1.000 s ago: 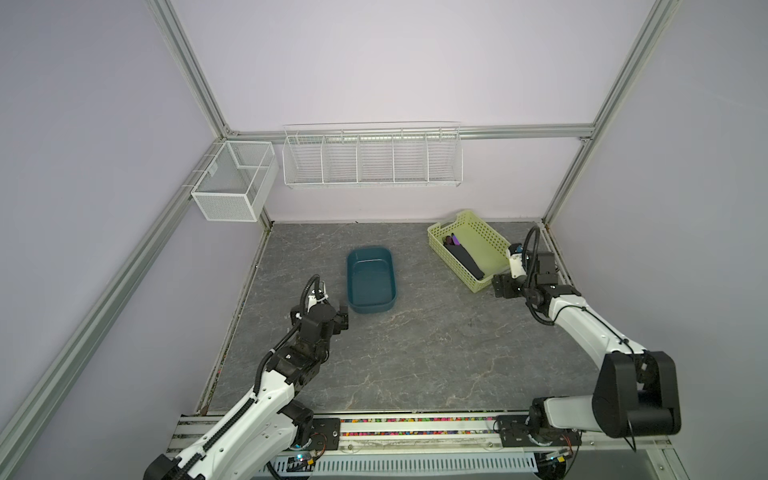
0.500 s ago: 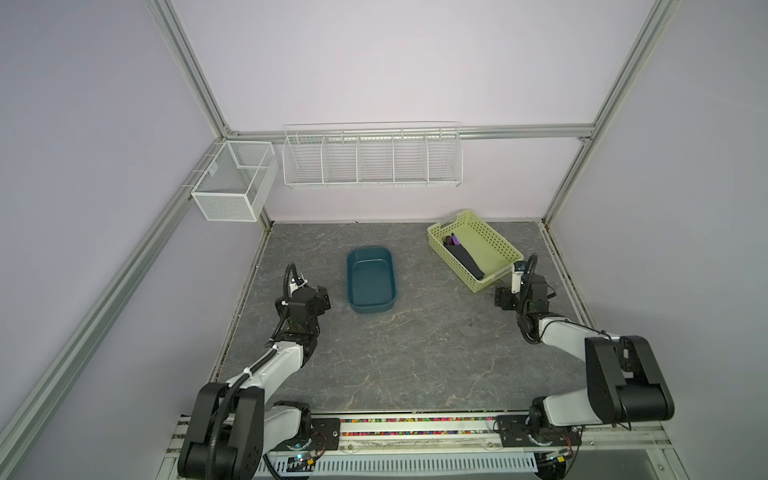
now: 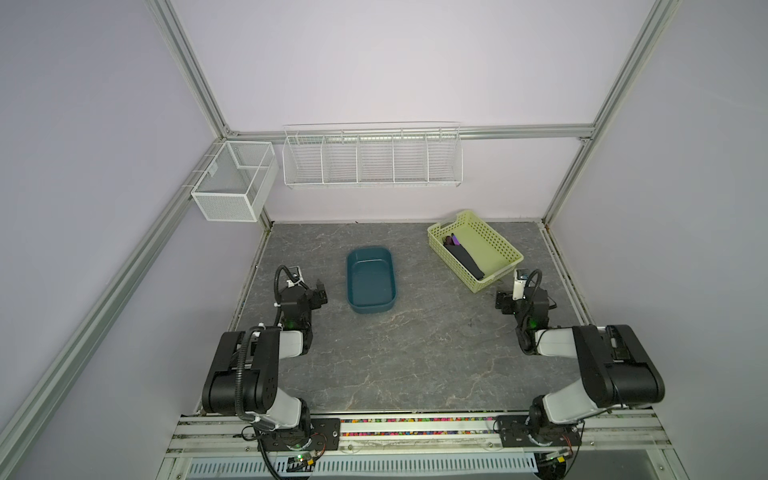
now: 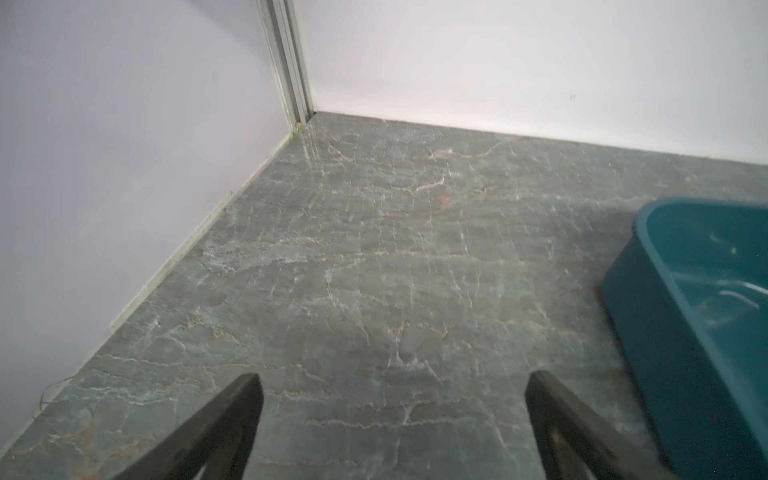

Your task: Place the utensils on the paper napkin and roll it up

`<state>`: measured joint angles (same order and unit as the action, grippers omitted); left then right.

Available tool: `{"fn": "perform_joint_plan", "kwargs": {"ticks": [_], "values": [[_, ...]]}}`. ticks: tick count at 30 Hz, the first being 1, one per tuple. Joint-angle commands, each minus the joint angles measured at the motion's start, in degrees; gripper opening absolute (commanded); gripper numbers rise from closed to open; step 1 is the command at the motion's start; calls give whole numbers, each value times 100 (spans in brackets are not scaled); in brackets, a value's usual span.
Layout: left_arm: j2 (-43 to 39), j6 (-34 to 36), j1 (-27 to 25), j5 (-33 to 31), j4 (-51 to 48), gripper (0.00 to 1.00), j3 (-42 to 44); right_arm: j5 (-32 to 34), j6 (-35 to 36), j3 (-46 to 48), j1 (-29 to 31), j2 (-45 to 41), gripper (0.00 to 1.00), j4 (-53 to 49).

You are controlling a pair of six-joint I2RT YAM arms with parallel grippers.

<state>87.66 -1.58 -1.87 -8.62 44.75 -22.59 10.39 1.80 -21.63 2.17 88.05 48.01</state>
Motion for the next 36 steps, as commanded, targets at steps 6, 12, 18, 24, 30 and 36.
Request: {"fn": "perform_joint_plan", "kwargs": {"ticks": [6, 12, 18, 24, 30, 36], "values": [[70, 158, 20, 220, 533, 99, -35, -179, 48, 12, -84, -25, 89, 292], [94, 169, 20, 213, 624, 99, -6, -184, 50, 9, -85, -11, 89, 302], [94, 176, 20, 220, 623, 99, -1, -180, 50, 3, -77, -15, 89, 294], [94, 176, 20, 214, 622, 99, 0, -182, 50, -1, -77, -11, 89, 295], [94, 173, 20, 214, 622, 99, 0, -181, 53, 3, -80, -8, 89, 297], [94, 176, 20, 213, 622, 99, -8, -187, 53, 1, -79, -9, 89, 297]]}}
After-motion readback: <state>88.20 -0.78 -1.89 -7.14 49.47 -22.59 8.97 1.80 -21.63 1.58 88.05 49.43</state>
